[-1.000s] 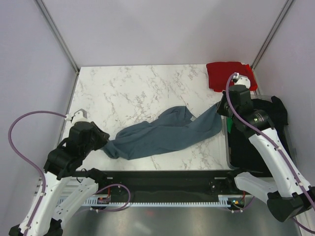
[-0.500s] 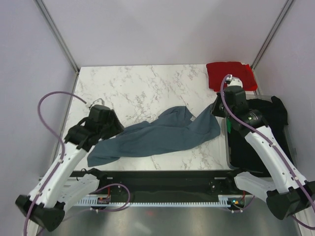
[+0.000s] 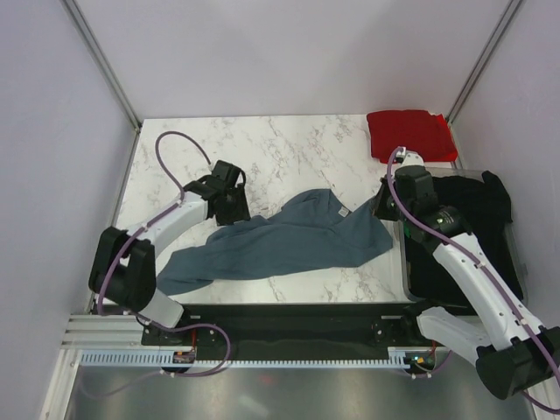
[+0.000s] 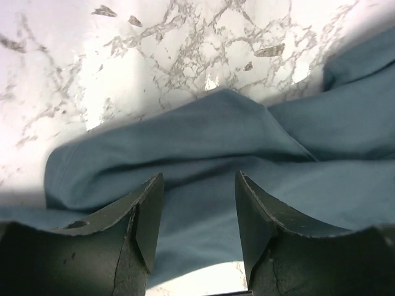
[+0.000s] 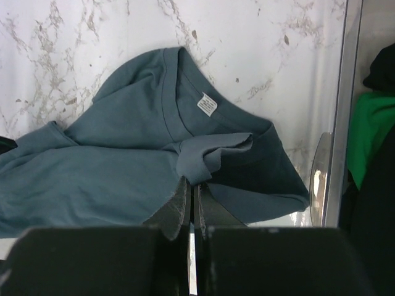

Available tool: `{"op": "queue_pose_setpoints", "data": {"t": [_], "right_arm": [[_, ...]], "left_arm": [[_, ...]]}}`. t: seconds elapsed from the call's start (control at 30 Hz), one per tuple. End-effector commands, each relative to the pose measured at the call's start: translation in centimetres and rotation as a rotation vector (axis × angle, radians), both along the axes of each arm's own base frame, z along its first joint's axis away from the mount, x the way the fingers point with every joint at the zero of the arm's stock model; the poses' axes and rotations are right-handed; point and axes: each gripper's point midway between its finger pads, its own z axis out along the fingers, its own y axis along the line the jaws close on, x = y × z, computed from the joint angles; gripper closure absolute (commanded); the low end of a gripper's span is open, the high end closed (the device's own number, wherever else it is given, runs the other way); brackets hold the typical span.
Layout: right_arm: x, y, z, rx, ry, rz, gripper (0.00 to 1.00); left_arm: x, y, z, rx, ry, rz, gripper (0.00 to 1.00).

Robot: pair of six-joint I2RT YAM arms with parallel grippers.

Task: Fold and stack the t-shirts
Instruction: Flatten the tshirt out

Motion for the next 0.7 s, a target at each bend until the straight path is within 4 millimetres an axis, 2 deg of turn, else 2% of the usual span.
{"op": "queue_pose_setpoints", "data": {"t": [0.0, 0.07, 0.1, 0.23, 0.37, 0.5, 0.67], "right_arm": [[-0.3, 0.0, -0.3, 0.012, -0.016, 0.012, 1.00], [-0.4, 0.1, -0.4, 0.014, -0.014, 0.018, 1.00], [-0.4, 0.3, -0.6, 0.013, -0.011, 0.023, 1.00], [-0.1, 0.3, -0.7, 0.003, -0.009, 0.028, 1.00], [0.2, 0.4, -0.6, -0.001, -0.010, 0.035, 1.00], [0.2, 0.4, -1.1, -0.009, -0.004, 0.039, 1.00], [0.4, 0.5, -2.0, -0.015, 0.012, 0.043, 1.00]], "left_arm": [[2.4, -1.4, -0.3, -0.019, -0.045, -0.074, 0.44], [2.6, -2.0, -1.2, -0.039, -0.031, -0.094, 0.44], [2.6, -2.1, -2.3, -0.030, -0.004, -0.098, 0.43], [2.7, -3.0, -4.1, -0.047, 0.031, -0.146, 0.41], [3.9, -2.8, -3.7, -0.016, -0.022, -0.163, 0.36], [5.4, -2.0, -2.6, 0.047, -0.090, -0.188, 0.25], [5.6, -1.6, -3.3, 0.088, -0.090, -0.222, 0.22]]}}
